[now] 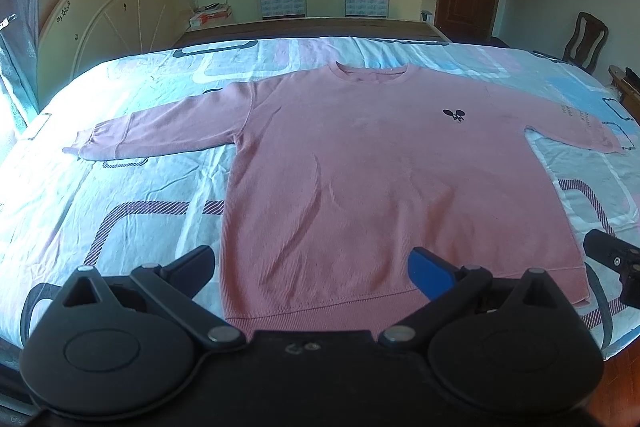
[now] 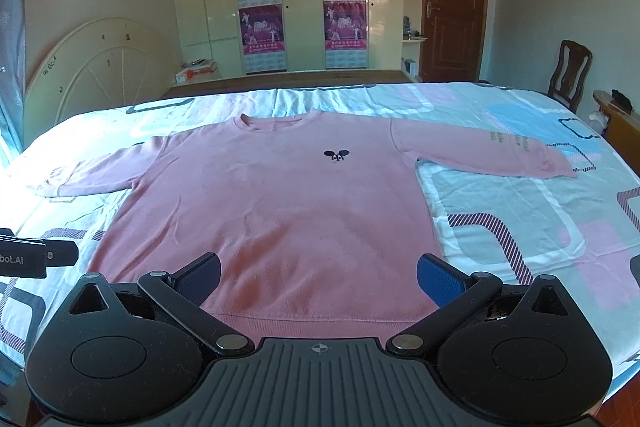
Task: Fold small clothes
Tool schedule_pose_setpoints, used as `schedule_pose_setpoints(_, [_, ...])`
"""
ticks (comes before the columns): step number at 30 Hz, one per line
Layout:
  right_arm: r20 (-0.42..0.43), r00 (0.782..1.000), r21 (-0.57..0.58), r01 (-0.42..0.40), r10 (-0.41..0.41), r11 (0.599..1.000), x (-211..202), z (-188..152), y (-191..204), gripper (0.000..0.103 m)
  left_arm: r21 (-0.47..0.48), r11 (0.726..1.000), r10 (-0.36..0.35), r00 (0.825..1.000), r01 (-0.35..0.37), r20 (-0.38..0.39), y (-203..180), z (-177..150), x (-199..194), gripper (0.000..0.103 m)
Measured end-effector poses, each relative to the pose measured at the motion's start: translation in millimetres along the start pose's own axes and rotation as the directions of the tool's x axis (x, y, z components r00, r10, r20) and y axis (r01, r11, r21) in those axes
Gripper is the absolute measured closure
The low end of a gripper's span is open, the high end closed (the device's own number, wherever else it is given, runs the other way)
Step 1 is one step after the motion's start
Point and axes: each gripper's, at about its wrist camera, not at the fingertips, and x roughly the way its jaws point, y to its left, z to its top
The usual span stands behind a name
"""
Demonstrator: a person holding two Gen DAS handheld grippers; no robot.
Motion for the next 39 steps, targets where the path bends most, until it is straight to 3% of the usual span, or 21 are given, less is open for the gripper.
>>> schedule_pose_setpoints(23, [-0.041,0.993,0.030,0.114,-0.113,0.993,86,47,-73,0.000,-0.019,1.000,0.016,1.000,-0.016,-0.016,-30,69,94,0.001])
schedule_pose_setpoints(29, [-0.045,0.986,0.048,0.160,-0.158,0.986,119,70,-109,0.000,-0.050,0.999,0.009,1.000,-0.010,-0.029,-38,92,133,0.001])
schedule_pose_setpoints(39, [-0.101,0.972,0.185,0.226,-0.210,0.956,180,89,-198,0.000,-0.063,0.998,-0.013,0.999,0.010,-0.042,-62,128,195,0.001])
